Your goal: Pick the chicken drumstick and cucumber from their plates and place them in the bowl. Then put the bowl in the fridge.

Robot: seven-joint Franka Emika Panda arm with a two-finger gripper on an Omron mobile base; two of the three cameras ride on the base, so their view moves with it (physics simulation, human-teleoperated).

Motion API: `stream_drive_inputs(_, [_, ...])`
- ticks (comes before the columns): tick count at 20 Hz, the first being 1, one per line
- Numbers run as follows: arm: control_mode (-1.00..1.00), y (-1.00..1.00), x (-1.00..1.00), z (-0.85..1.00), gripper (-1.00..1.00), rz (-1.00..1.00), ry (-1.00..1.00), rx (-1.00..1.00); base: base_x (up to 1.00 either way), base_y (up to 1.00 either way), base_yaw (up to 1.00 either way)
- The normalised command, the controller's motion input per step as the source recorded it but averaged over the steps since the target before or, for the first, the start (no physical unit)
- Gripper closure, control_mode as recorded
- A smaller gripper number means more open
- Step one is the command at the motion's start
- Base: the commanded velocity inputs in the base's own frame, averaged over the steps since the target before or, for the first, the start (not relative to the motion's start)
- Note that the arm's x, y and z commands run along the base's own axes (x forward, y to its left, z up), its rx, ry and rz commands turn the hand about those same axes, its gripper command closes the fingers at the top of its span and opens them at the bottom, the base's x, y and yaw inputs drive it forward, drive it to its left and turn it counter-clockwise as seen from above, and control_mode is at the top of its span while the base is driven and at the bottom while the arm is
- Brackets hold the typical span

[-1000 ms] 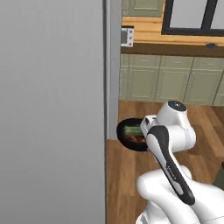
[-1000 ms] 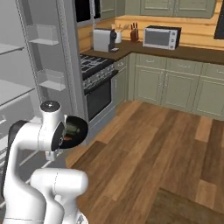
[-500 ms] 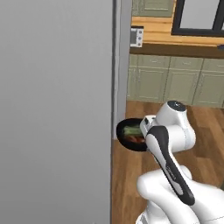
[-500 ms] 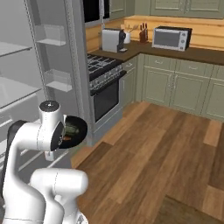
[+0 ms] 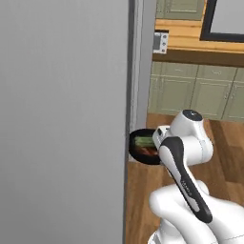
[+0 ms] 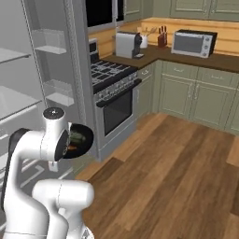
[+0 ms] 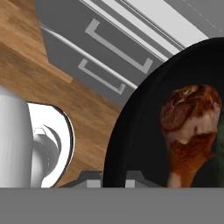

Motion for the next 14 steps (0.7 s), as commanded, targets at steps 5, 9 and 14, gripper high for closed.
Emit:
stream_drive_inputs(5, [1.0, 0.0, 0.0, 0.0, 1.0, 0.0, 0.0, 0.0, -0.02, 0.05, 0.24])
stream_drive_inputs(9, [1.0, 0.0, 0.0, 0.0, 1.0, 0.0, 0.0, 0.0, 0.14, 0.0, 0.34])
stream_drive_inputs(14, [1.0, 0.0, 0.0, 0.0, 1.0, 0.0, 0.0, 0.0, 0.14, -0.03, 0.45])
